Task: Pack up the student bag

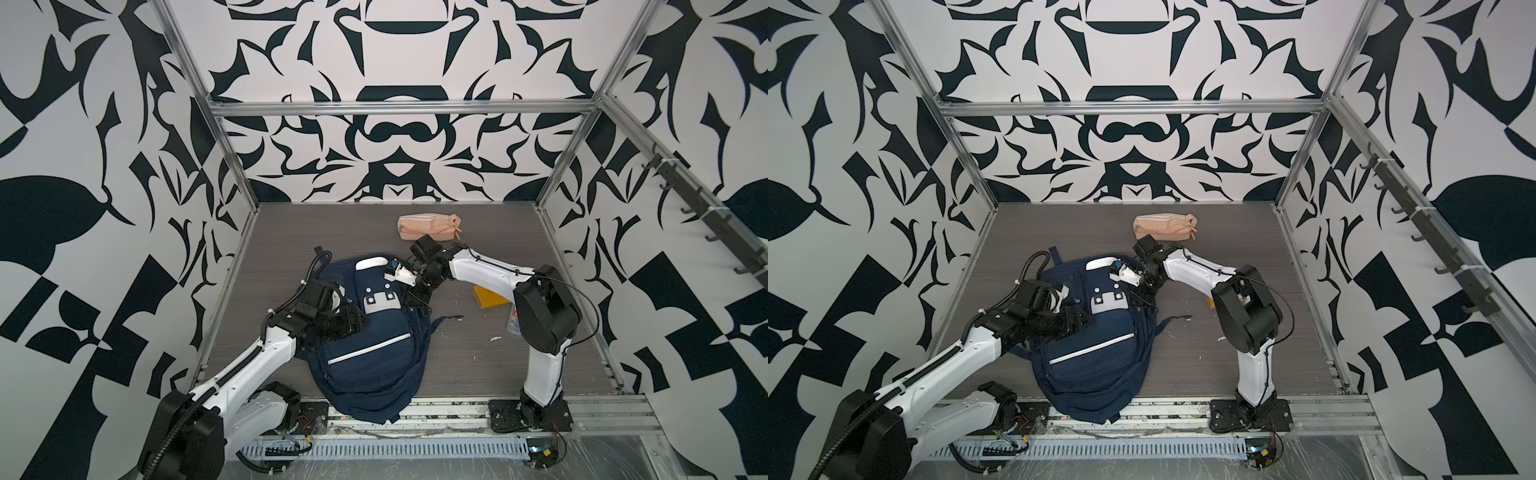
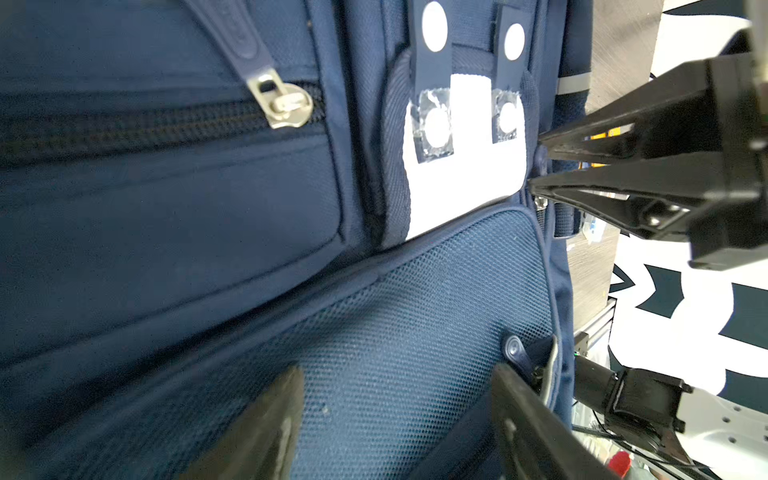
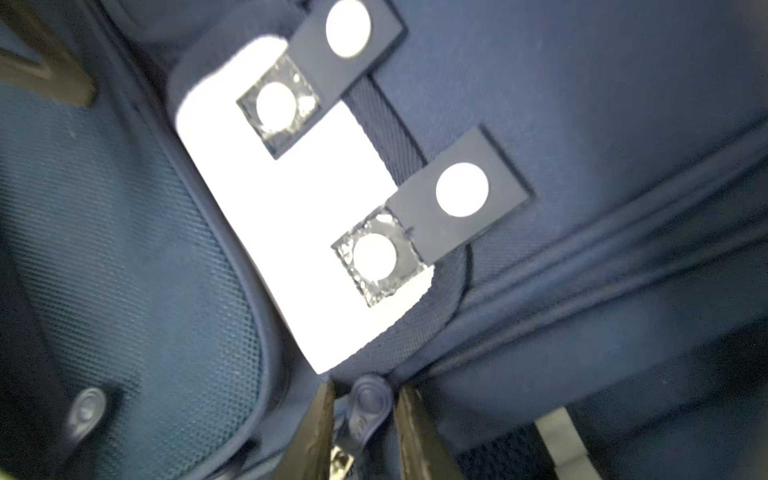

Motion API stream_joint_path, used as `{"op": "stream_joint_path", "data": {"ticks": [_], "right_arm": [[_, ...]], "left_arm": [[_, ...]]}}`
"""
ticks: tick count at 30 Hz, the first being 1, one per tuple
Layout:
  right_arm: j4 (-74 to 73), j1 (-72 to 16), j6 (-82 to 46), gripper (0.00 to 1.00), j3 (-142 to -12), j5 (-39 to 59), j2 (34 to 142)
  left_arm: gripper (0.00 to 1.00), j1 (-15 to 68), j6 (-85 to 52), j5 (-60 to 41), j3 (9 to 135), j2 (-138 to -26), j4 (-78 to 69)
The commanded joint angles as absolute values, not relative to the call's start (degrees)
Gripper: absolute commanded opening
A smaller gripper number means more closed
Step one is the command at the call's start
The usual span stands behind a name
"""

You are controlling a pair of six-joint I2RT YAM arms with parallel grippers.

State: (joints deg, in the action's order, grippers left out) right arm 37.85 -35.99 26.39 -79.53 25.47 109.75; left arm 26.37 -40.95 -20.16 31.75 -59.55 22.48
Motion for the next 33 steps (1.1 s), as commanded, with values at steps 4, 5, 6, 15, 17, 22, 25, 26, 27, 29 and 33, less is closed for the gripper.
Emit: {"op": "stream_joint_path", "data": {"ticks": [4,5,6,15,17,22,25,26,27,29,33], "right_arm": [[40.34,-35.86,29.09,0.18,-80.96,23.53,108.60],[40.38,-35.82,29.09,0.15,-80.95,23.43,108.34],[40.27,-35.85,29.08,0.11,-80.72,23.24,107.88],[38.31,-35.86,27.07,0.00,-73.97,23.25,99.79],[38.12,-35.86,25.95,0.00,-71.78,23.76,97.30],[36.89,-36.99,23.27,0.00,-66.47,25.27,90.73],[36.39,-40.51,23.24,0.00,-63.35,25.69,87.31],[36.43,-41.58,23.25,0.00,-62.40,26.21,86.42],[36.47,-42.23,23.29,0.00,-61.64,26.68,85.83],[36.60,-43.50,23.37,0.00,-60.17,27.48,84.79],[37.26,-44.64,23.71,0.00,-59.15,28.83,84.11]], "left_arm": [[0.73,26.10,-41.66,-21.27,31.09,-60.04,21.97],[0.73,26.10,-41.69,-21.18,31.11,-60.04,22.06],[0.73,26.10,-41.66,-21.18,31.07,-60.04,22.06],[0.71,26.10,-44.53,-21.29,30.50,-64.09,17.78],[0.69,26.10,-44.89,-20.80,30.57,-65.89,16.82],[0.66,25.76,-45.70,-20.36,30.79,-68.73,13.77],[0.67,25.75,-45.03,-20.82,32.51,-70.96,13.21],[0.66,25.67,-44.84,-21.04,33.18,-71.79,13.03],[0.66,25.66,-44.67,-21.38,33.63,-72.50,12.77],[0.66,25.62,-44.30,-22.25,34.81,-75.31,12.35],[0.65,25.58,-43.86,-23.11,36.19,-77.02,12.80]]}}
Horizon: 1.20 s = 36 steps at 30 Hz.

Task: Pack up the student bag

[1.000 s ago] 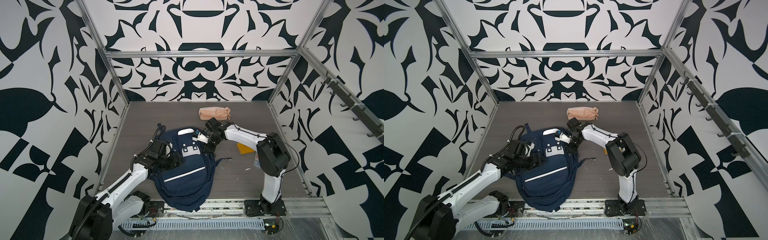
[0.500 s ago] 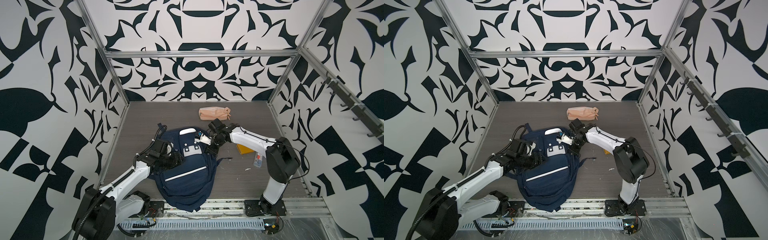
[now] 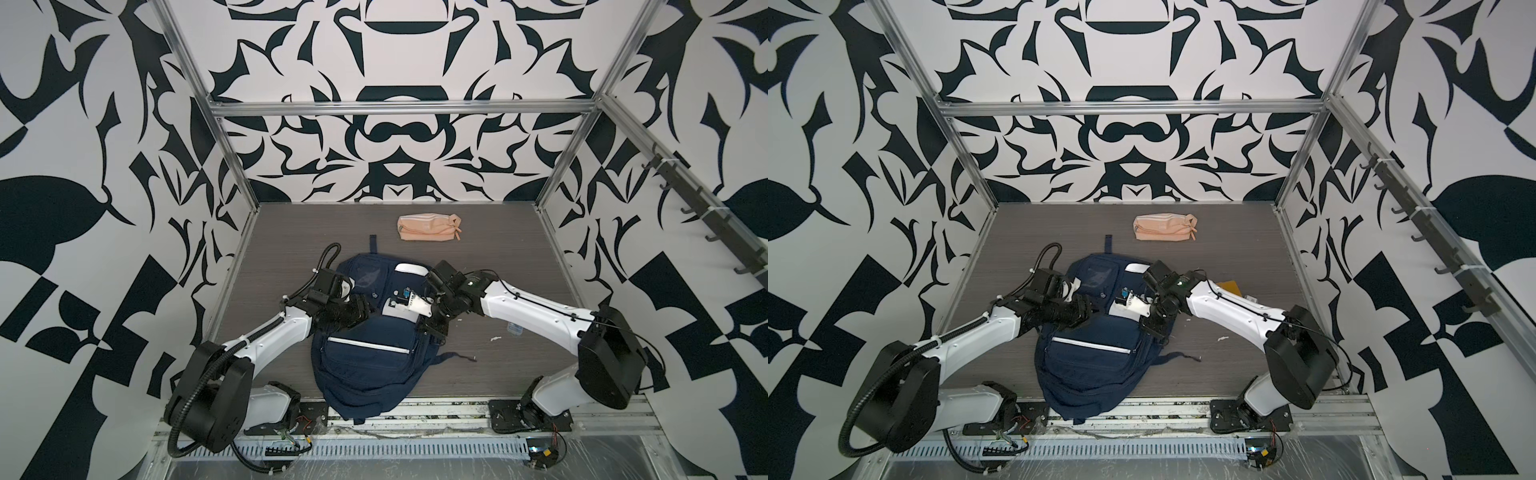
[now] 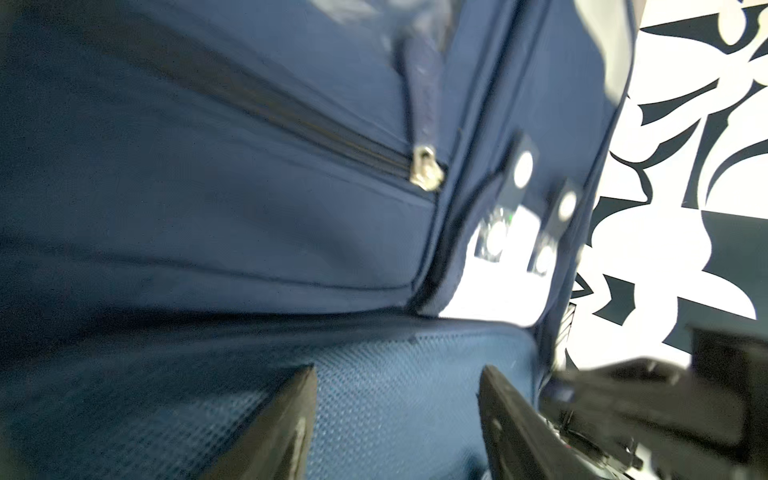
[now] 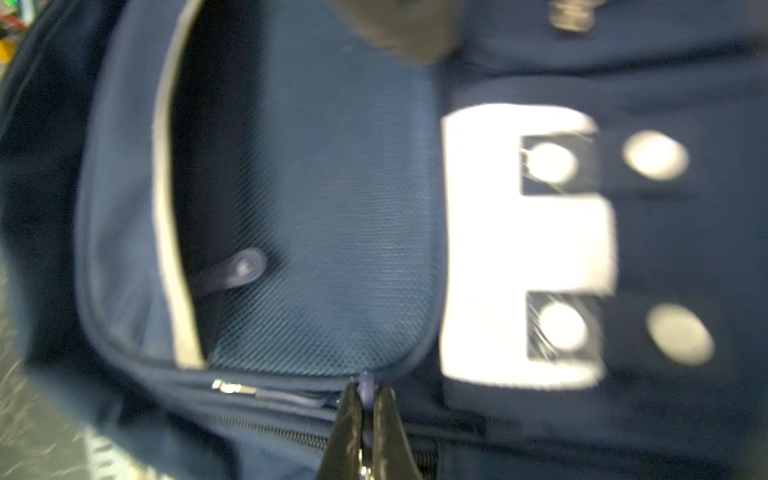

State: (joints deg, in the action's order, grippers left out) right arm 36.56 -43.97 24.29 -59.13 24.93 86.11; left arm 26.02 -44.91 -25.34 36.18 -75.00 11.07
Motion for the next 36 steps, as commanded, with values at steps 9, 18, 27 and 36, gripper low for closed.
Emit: {"op": "stream_joint_path", "data": {"ticks": [9,18,27,36], "right_arm": [[34.47,-48.35,22.89,0.00,-59.65,26.56,83.05],[27.08,-43.84,18.03,0.00,-55.17,22.18,75.49],[21.14,-34.02,9.91,0.00,-51.63,24.73,72.35],[14.08,-27.20,1.94,0.00,-50.80,22.93,76.65]], "left_arm": [[0.62,24.74,-43.37,-21.57,35.79,-73.74,15.69],[0.77,14.31,-29.74,-16.59,47.27,-69.73,35.11],[0.90,12.83,-20.07,-11.27,56.63,-83.14,41.18],[0.86,37.03,-4.93,-11.26,55.06,-67.34,37.86]]}}
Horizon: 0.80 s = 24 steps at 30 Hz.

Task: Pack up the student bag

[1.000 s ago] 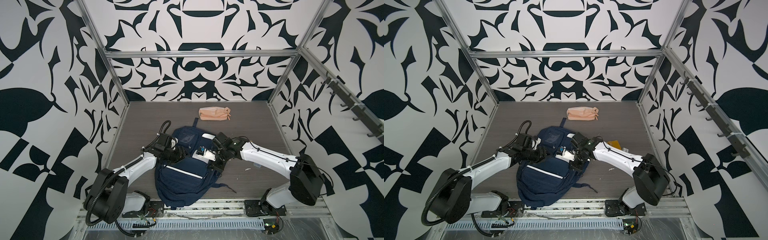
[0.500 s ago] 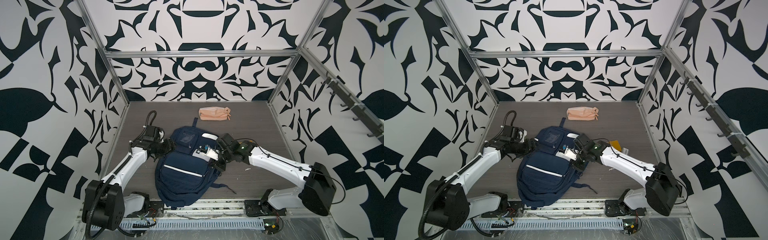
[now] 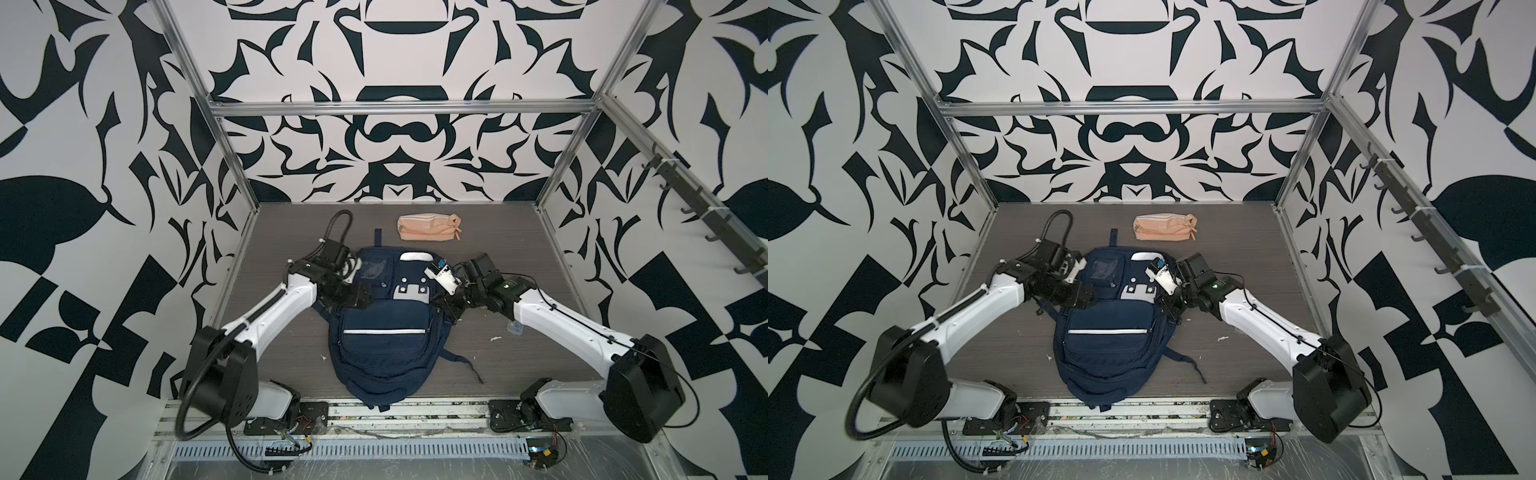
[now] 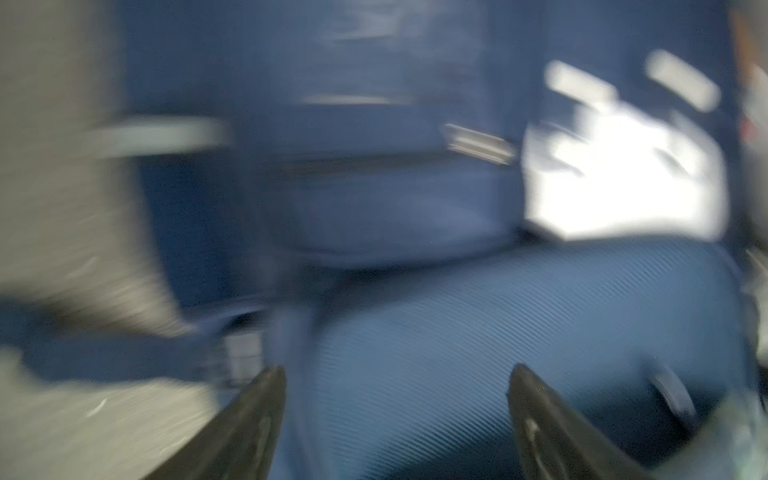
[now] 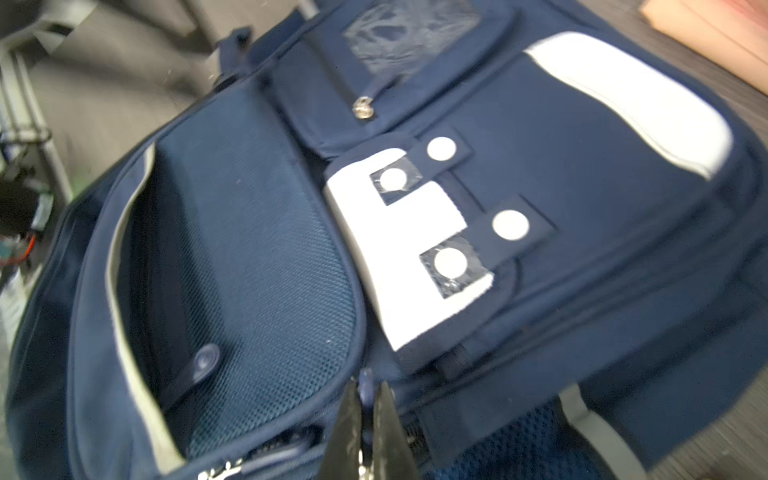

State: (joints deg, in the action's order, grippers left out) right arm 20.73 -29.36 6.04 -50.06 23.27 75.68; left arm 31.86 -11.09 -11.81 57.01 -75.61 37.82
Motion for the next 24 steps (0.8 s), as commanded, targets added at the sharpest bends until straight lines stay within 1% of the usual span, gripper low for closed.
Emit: {"op": "stream_joint_path", "data": {"ticks": [1,4,7,12,14,17,21,24], "right_arm": [[13.66,-26.34,1.24,0.00,-51.11,23.66,77.63],[12.35,-24.89,0.02,0.00,-51.58,24.74,79.48],[10.66,-24.01,-0.92,0.00,-51.92,25.48,80.79],[10.68,-22.85,-1.27,0.00,-53.67,25.90,83.93],[10.73,-22.35,-1.53,0.00,-54.39,25.82,84.84],[10.77,-21.37,-2.91,0.00,-55.24,26.33,86.16],[10.05,-20.84,-4.01,0.00,-55.29,26.58,86.75],[9.31,-20.48,-4.70,0.00,-54.82,26.58,86.66]], "left_arm": [[0.82,39.20,-5.58,-9.60,53.74,-65.35,37.92],[0.79,44.31,-7.68,-6.80,51.74,-62.82,39.95],[0.78,49.56,-7.93,-3.86,51.48,-63.24,39.68],[0.73,55.78,-5.15,-1.87,55.34,-71.62,39.81],[0.67,58.10,-4.55,0.36,56.90,-76.26,40.09],[0.60,60.69,-3.02,4.57,56.98,-79.14,38.09],[0.56,61.47,-1.21,7.67,57.17,-82.09,36.77],[0.52,61.79,-0.19,10.71,57.04,-83.33,36.05]]}}
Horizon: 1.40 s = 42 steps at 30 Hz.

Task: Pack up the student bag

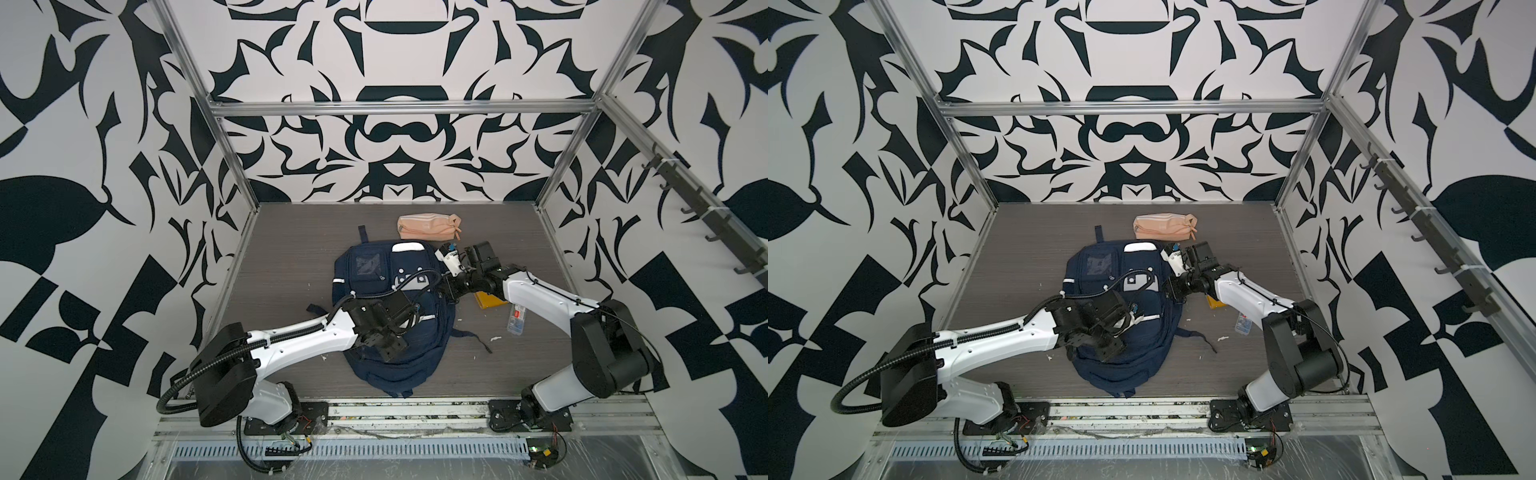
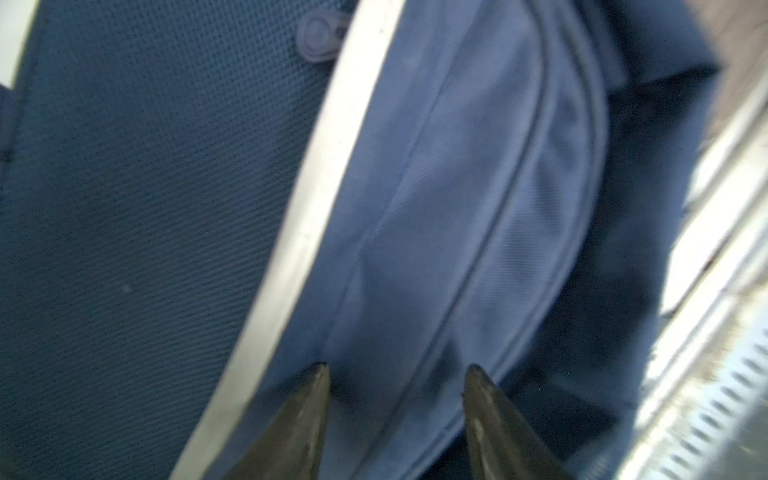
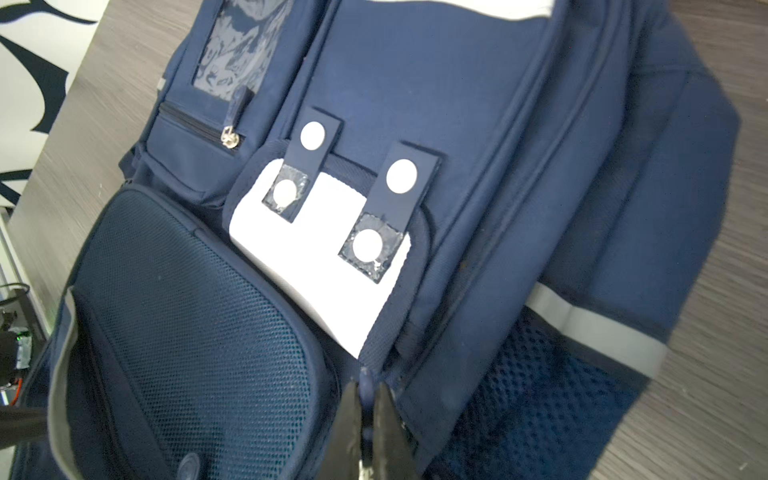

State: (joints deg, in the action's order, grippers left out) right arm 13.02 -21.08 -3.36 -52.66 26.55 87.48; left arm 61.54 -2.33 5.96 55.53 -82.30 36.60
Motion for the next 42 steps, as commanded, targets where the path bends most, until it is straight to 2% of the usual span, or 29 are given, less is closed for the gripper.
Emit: {"op": "stream_joint_path", "data": {"ticks": [1,6,14,18,23,30,35,39,42], "right_arm": [[9.23,-20.31,-4.74,0.00,-54.68,26.71,86.66],[8.58,-19.69,-5.16,0.00,-54.16,27.15,86.86],[6.11,-19.43,-7.53,0.00,-54.92,27.93,88.31],[5.85,-19.42,-7.24,0.00,-54.78,28.98,88.53],[5.14,-19.42,-4.68,0.00,-52.48,34.22,85.58],[5.93,-19.43,-1.06,0.00,-46.31,41.85,76.32],[6.63,-19.79,-2.23,0.00,-44.38,47.76,72.70],[6.88,-23.36,-3.03,0.00,-43.78,44.88,68.58],[7.56,-28.13,-3.05,0.00,-44.29,39.16,66.20]], "left_arm": [[0.50,61.86,-0.05,12.10,56.89,-83.72,35.87],[0.39,62.19,0.97,16.21,55.85,-85.31,33.68],[0.00,62.23,2.02,14.31,56.71,-87.26,32.96],[0.00,61.84,-0.07,10.32,57.29,-86.79,33.05],[0.00,56.49,-8.86,-2.71,59.05,-84.02,33.63],[0.00,45.76,-18.17,-7.04,62.68,-82.07,36.63],[0.00,39.20,-21.14,-12.20,69.79,-84.47,41.32],[0.00,37.58,-23.39,-16.17,74.57,-86.41,42.74],[0.00,37.50,-25.56,-19.07,77.77,-87.74,43.33]]}}
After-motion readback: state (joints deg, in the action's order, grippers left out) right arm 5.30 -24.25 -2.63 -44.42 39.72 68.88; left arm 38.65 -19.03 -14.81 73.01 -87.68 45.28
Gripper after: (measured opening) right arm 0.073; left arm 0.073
